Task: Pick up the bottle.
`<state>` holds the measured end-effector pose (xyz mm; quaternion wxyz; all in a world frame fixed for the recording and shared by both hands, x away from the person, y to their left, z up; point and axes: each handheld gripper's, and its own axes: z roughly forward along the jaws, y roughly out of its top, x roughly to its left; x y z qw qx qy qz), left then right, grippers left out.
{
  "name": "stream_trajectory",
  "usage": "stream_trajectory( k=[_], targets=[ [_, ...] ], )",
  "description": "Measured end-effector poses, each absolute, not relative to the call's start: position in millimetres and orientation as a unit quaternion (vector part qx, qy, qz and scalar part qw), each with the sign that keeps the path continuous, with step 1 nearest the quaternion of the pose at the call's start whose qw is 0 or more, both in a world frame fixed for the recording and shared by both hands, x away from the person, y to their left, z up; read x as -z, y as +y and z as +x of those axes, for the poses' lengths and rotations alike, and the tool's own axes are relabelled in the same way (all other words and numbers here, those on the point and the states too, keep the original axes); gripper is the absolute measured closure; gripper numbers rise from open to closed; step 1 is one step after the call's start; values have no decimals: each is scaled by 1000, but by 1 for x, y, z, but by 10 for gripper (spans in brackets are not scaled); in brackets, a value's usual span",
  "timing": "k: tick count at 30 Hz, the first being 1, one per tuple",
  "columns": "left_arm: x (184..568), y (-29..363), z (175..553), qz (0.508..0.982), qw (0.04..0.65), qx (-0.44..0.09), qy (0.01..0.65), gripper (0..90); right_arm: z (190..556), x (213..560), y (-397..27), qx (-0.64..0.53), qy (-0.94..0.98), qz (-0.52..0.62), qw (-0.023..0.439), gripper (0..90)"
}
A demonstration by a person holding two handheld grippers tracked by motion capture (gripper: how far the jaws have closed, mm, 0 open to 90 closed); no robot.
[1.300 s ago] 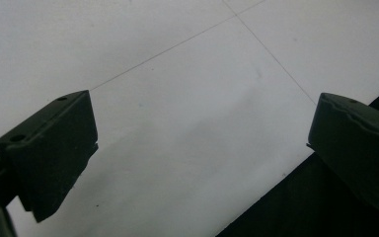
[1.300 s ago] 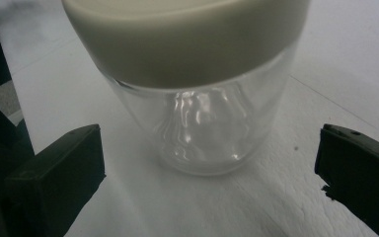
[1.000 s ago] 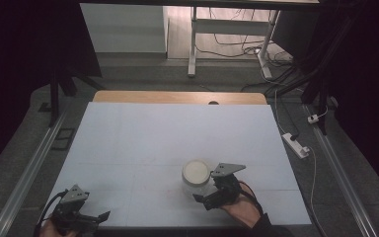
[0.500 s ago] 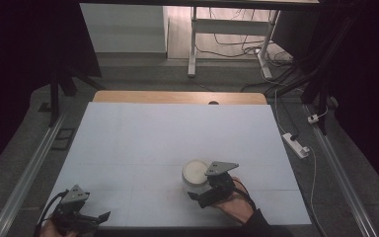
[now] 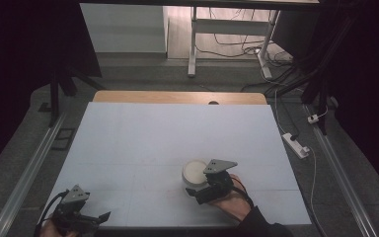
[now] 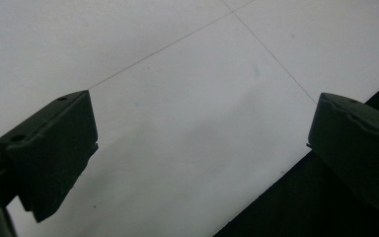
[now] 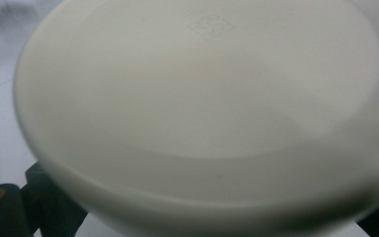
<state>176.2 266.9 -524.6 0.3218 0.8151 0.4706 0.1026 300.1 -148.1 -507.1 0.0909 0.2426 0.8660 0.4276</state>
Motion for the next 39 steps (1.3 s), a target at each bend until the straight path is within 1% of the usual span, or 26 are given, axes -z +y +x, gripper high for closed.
stream_trajectory(
  k=[3, 16, 39],
  targets=[
    [525, 267, 176, 816, 321, -102, 470, 0, 297, 505, -147, -424, 869, 231, 110, 60],
    [524, 267, 176, 816, 323, -103, 468, 0, 295, 503, -147, -420, 870, 229, 121, 66],
    [524, 268, 176, 814, 327, -101, 469, 0, 299, 484, -130, -434, 870, 212, 98, 66]
  ],
)
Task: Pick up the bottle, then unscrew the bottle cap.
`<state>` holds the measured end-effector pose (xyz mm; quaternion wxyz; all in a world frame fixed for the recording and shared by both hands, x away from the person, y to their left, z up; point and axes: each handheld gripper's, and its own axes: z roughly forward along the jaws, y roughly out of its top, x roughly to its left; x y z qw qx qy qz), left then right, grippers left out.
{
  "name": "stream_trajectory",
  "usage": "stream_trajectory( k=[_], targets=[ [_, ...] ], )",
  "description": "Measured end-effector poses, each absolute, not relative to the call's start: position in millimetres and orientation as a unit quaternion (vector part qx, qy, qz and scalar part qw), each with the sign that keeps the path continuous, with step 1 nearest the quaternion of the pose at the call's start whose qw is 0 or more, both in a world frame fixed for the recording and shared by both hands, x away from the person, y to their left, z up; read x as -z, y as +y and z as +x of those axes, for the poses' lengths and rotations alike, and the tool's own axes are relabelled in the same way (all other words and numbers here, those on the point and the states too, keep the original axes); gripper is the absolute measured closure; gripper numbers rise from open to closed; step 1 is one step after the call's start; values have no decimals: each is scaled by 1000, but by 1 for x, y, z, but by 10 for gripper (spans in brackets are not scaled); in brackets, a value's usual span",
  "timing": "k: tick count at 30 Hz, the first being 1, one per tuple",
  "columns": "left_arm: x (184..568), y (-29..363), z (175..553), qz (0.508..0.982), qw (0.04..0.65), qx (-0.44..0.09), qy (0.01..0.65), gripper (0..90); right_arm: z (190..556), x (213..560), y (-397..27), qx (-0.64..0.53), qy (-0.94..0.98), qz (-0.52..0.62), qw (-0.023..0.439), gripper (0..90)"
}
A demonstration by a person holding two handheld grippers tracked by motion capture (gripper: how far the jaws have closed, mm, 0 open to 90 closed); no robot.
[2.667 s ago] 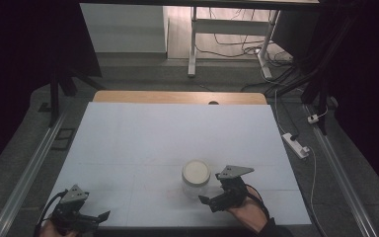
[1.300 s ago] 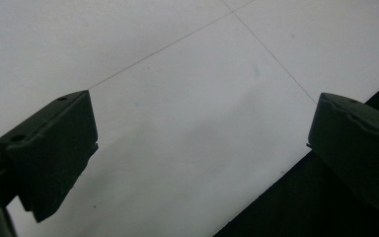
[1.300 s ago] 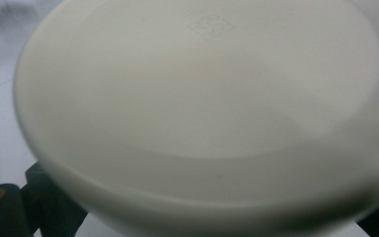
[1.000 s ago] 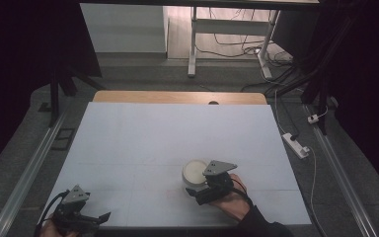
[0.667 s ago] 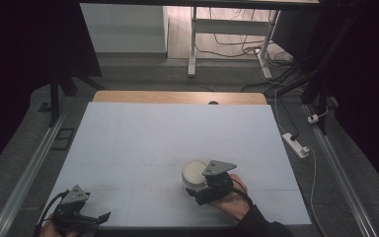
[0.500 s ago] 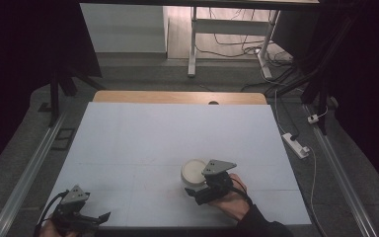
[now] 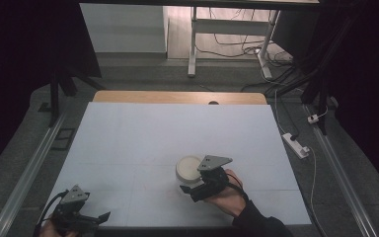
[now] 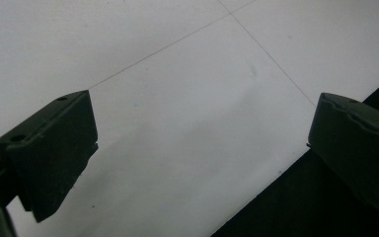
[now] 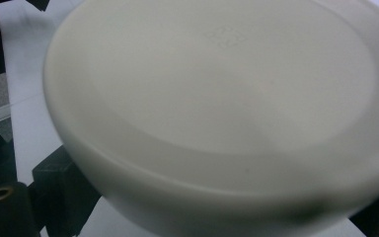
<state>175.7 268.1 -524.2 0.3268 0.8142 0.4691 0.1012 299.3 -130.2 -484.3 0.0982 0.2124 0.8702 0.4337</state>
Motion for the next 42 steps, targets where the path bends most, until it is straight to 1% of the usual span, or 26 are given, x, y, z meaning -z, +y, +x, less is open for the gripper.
stream_trajectory(
  k=[24, 42],
  targets=[
    [524, 270, 176, 810, 333, -96, 473, 0, 309, 480, -99, -429, 878, 190, 95, 66],
    [523, 274, 176, 801, 353, -87, 476, 0, 309, 481, -98, -428, 879, 188, 96, 66]
  ],
)
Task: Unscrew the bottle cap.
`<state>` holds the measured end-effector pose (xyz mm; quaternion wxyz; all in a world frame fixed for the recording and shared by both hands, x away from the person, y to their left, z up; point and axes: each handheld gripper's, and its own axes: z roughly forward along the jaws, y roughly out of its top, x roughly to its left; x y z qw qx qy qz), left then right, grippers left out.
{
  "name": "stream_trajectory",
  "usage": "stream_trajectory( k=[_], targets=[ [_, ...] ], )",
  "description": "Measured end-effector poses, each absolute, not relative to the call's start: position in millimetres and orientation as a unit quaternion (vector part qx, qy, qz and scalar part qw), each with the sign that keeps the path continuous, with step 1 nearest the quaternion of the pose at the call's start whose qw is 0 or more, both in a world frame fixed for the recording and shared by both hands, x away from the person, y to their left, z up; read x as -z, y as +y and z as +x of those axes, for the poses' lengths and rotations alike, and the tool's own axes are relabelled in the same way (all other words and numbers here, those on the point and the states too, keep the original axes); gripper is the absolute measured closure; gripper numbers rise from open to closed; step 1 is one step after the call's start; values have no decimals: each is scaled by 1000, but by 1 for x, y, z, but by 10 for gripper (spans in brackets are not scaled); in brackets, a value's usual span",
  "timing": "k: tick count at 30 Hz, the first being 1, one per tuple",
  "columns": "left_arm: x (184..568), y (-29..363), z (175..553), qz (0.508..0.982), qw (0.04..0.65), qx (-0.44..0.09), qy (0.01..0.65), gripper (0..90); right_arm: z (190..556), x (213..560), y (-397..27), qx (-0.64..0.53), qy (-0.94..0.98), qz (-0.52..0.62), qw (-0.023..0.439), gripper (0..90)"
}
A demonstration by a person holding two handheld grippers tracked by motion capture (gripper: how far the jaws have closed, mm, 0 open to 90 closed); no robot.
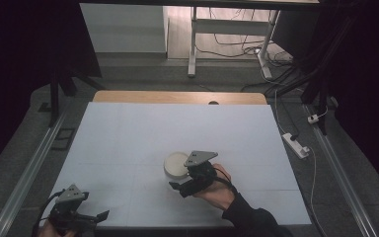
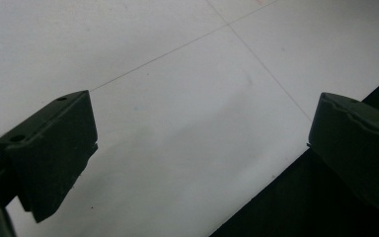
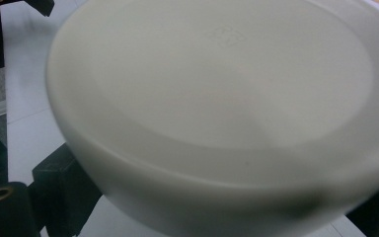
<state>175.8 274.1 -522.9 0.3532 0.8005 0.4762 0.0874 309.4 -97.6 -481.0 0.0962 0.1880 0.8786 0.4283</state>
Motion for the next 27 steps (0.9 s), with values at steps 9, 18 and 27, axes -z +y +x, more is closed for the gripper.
stream_trajectory(
  k=[9, 18, 27],
  targets=[
    [520, 273, 176, 799, 364, -89, 470, 0, 309, 481, -98, -429, 879, 186, 98, 66],
    [513, 265, 180, 809, 362, -101, 452, 0, 309, 480, -99, -430, 879, 184, 99, 66],
    [502, 253, 189, 824, 389, -108, 398, 0, 308, 479, -99, -432, 879, 179, 97, 66]
  ],
)
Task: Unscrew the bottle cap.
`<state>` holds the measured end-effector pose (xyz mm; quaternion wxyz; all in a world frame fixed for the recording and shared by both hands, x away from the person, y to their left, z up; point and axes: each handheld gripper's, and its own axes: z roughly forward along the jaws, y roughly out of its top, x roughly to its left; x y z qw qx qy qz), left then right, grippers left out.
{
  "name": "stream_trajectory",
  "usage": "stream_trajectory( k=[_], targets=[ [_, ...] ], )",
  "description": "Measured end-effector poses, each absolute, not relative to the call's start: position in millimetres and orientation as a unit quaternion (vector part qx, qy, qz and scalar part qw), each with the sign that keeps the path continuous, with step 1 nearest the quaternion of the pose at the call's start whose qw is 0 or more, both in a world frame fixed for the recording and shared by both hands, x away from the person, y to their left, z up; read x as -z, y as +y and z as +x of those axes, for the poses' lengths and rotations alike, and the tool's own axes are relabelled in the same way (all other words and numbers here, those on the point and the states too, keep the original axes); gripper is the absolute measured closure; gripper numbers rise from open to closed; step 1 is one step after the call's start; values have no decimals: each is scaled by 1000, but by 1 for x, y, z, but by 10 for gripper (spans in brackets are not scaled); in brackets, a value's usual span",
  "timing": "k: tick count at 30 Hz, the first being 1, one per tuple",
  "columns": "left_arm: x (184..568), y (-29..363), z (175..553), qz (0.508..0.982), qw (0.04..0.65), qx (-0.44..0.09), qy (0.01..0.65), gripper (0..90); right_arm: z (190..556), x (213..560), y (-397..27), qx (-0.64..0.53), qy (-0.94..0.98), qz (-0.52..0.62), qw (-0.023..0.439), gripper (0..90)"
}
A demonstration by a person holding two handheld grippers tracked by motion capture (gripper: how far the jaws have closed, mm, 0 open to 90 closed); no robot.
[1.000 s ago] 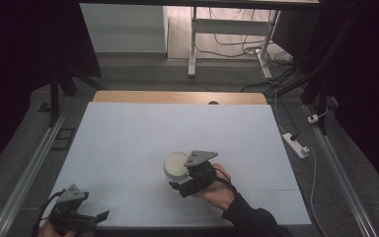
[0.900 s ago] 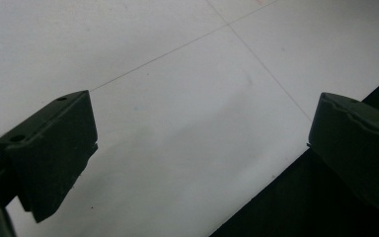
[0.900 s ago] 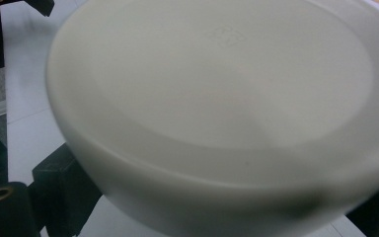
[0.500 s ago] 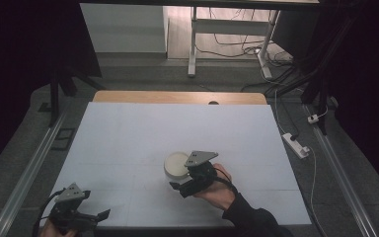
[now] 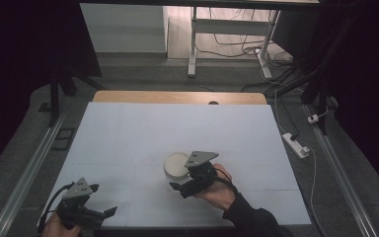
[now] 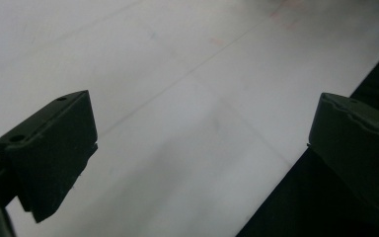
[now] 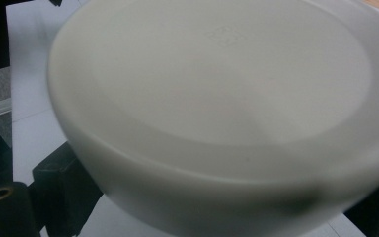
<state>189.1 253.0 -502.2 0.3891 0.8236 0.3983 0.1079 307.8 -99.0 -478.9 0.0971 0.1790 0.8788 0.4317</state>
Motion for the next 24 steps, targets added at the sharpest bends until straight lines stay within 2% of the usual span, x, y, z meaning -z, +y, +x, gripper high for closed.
stream_trajectory(
  k=[24],
  targets=[
    [462, 190, 240, 851, 417, -105, 301, 0, 304, 479, -98, -444, 876, 164, 92, 66]
  ],
)
